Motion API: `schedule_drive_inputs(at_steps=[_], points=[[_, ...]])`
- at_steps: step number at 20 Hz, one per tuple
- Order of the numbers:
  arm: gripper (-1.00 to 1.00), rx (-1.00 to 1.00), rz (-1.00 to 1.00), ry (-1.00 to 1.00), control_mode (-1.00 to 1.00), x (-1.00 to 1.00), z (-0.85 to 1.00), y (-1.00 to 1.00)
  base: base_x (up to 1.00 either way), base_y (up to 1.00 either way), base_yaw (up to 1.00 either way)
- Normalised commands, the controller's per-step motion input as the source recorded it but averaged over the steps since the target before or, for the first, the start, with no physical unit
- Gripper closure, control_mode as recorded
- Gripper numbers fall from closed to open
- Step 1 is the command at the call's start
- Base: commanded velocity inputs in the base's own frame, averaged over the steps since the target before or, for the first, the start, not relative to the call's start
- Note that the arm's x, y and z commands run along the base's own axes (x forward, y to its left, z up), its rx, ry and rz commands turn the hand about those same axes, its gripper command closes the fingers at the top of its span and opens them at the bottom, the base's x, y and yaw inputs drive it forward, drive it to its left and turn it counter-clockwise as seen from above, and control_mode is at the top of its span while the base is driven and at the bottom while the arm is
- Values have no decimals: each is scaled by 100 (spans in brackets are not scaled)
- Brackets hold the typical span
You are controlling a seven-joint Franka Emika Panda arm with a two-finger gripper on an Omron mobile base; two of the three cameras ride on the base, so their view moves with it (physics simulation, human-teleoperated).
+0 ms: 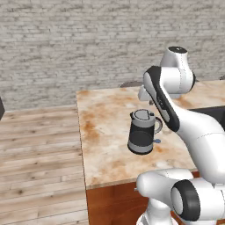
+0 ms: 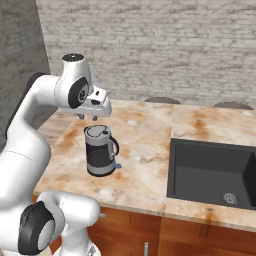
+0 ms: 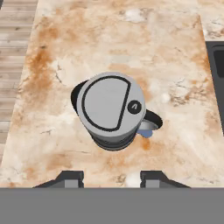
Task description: Navigate to the dishwasher.
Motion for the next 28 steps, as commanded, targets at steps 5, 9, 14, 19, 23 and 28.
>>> schedule_drive_inputs(at_steps=[5,9,14,19,23,28], points=[[-100,0,0,0,-100,-67,0,0,0,0,0],[-100,0,0,1,-100,-100,0,0,0,0,0],[-100,0,0,-9,-100,-83,0,0,0,0,0],[-100,-8,0,-61,-100,-56,-10,-1,0,0,0],[-100,-1,0,-38,100,-21,3,-10,-10,-6,0],[-100,0,0,0,100,0,0,0,-86,-82,0]])
